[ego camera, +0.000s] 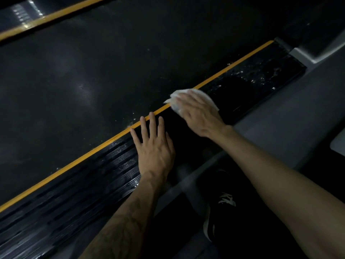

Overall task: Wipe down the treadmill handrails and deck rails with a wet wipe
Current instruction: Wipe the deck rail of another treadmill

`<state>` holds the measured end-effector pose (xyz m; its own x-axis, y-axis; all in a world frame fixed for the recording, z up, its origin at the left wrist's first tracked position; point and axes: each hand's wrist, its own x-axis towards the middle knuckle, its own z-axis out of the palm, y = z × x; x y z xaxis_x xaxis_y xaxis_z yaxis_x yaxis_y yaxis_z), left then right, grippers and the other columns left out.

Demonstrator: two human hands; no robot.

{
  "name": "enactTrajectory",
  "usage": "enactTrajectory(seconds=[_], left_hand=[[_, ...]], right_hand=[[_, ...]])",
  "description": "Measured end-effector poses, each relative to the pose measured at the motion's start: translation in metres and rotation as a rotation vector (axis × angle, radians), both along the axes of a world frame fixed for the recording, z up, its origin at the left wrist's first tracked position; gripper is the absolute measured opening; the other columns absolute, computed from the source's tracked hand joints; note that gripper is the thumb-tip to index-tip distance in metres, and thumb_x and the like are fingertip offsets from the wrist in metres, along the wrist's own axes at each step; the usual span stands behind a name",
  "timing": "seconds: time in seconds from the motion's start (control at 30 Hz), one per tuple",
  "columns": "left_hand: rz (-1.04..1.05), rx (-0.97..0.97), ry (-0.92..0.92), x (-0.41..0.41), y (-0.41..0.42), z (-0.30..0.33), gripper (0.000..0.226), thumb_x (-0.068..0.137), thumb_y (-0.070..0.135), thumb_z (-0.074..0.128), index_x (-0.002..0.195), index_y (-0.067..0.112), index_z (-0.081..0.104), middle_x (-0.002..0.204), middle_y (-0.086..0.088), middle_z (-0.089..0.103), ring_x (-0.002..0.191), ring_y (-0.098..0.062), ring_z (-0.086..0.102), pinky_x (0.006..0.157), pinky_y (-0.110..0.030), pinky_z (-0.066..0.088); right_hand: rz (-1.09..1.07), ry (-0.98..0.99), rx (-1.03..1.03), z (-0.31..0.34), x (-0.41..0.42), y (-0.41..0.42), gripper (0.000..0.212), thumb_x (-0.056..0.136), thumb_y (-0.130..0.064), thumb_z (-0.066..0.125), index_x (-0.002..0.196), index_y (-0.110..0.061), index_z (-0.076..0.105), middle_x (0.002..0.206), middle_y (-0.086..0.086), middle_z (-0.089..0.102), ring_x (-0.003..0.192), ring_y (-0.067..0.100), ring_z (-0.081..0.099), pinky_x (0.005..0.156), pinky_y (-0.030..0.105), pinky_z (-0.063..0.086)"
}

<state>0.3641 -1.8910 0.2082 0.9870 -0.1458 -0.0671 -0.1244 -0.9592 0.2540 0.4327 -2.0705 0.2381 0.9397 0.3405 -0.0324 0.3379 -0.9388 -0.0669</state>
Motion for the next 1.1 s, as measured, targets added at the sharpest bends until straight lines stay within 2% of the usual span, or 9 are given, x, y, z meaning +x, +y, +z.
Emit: enactTrajectory(seconds=[0.13,0.33,0.47,0.57,0.63,0.73,0.83,0.93,1.1], left_hand=[[-0.014,0.017,0.020,-0.001,-0.001,0.002,0.059,0.108,0.039,0.014,0.164,0.022,0.010,0.173,-0.004,-0.008,0.157,-0.027,-0.019,0.125,-0.059,-0.007],[0.004,0.035,0.038,0.002,-0.005,0.006,0.062,0.104,0.040,0.016,0.163,0.019,0.016,0.173,-0.007,-0.003,0.158,-0.028,-0.014,0.126,-0.059,-0.006],[0.021,0.008,0.036,0.002,-0.008,0.008,0.059,0.105,0.036,0.018,0.160,0.018,0.023,0.172,-0.009,0.004,0.159,-0.029,-0.010,0.126,-0.060,-0.004],[0.039,0.001,0.051,0.003,-0.010,0.010,0.057,0.106,0.034,0.022,0.160,0.016,0.025,0.172,-0.009,0.005,0.159,-0.028,-0.011,0.125,-0.060,-0.004],[0.035,0.003,0.052,0.003,-0.011,0.008,0.058,0.105,0.034,0.026,0.159,0.014,0.026,0.173,-0.009,0.003,0.158,-0.028,-0.013,0.125,-0.059,-0.006],[0.050,0.002,0.041,0.005,-0.014,0.008,0.059,0.104,0.034,0.028,0.158,0.010,0.027,0.173,-0.011,0.002,0.158,-0.028,-0.014,0.126,-0.058,-0.007],[0.102,-0.080,0.023,0.007,-0.026,0.009,0.060,0.102,0.033,0.027,0.154,0.004,0.033,0.172,-0.013,0.006,0.159,-0.028,-0.009,0.127,-0.053,-0.005],[0.162,-0.069,0.019,0.007,-0.039,0.008,0.060,0.106,0.036,0.023,0.155,0.003,0.031,0.172,-0.014,0.004,0.159,-0.028,-0.010,0.128,-0.052,-0.005],[0.105,0.017,0.029,0.007,-0.042,0.004,0.062,0.108,0.043,0.014,0.165,0.018,0.011,0.173,-0.004,-0.009,0.157,-0.027,-0.018,0.126,-0.059,-0.006]], right_hand=[[-0.194,0.036,-0.043,-0.002,0.009,-0.006,0.054,0.108,-0.028,0.017,0.160,-0.013,0.021,0.170,0.004,0.017,0.157,0.025,0.012,0.126,0.045,0.013],[-0.024,0.085,0.114,-0.002,-0.014,0.004,0.053,0.109,-0.026,0.032,0.161,-0.019,0.026,0.170,0.001,0.021,0.158,0.022,0.012,0.128,0.043,0.008],[-0.137,0.023,-0.014,-0.004,0.001,-0.013,0.057,0.108,-0.030,0.014,0.163,-0.014,0.013,0.171,0.003,0.013,0.158,0.020,0.010,0.127,0.041,0.010],[-0.229,0.049,0.080,-0.005,-0.008,0.001,0.059,0.110,-0.035,0.022,0.164,-0.015,0.011,0.173,0.004,0.006,0.159,0.022,0.001,0.128,0.043,0.006],[-0.086,0.106,0.143,-0.009,-0.022,0.007,0.060,0.110,-0.035,0.030,0.164,-0.019,0.011,0.173,0.003,0.003,0.159,0.021,-0.003,0.129,0.044,0.004],[0.102,0.101,0.065,-0.010,-0.021,-0.011,0.057,0.110,-0.035,0.028,0.164,-0.027,0.010,0.173,0.000,0.002,0.159,0.018,-0.002,0.129,0.041,0.004],[-0.065,0.091,0.029,-0.008,-0.007,-0.033,0.053,0.112,-0.040,0.026,0.163,-0.033,0.013,0.173,0.000,0.005,0.159,0.018,-0.001,0.129,0.040,0.001],[-0.185,0.088,0.058,-0.009,-0.011,-0.034,0.059,0.110,-0.045,0.023,0.164,-0.027,0.010,0.173,0.002,0.000,0.159,0.021,-0.006,0.129,0.043,0.002],[0.079,0.089,-0.001,-0.012,-0.025,-0.018,0.062,0.107,-0.047,0.022,0.164,-0.026,0.013,0.172,0.000,0.004,0.159,0.020,0.001,0.129,0.040,0.005]])
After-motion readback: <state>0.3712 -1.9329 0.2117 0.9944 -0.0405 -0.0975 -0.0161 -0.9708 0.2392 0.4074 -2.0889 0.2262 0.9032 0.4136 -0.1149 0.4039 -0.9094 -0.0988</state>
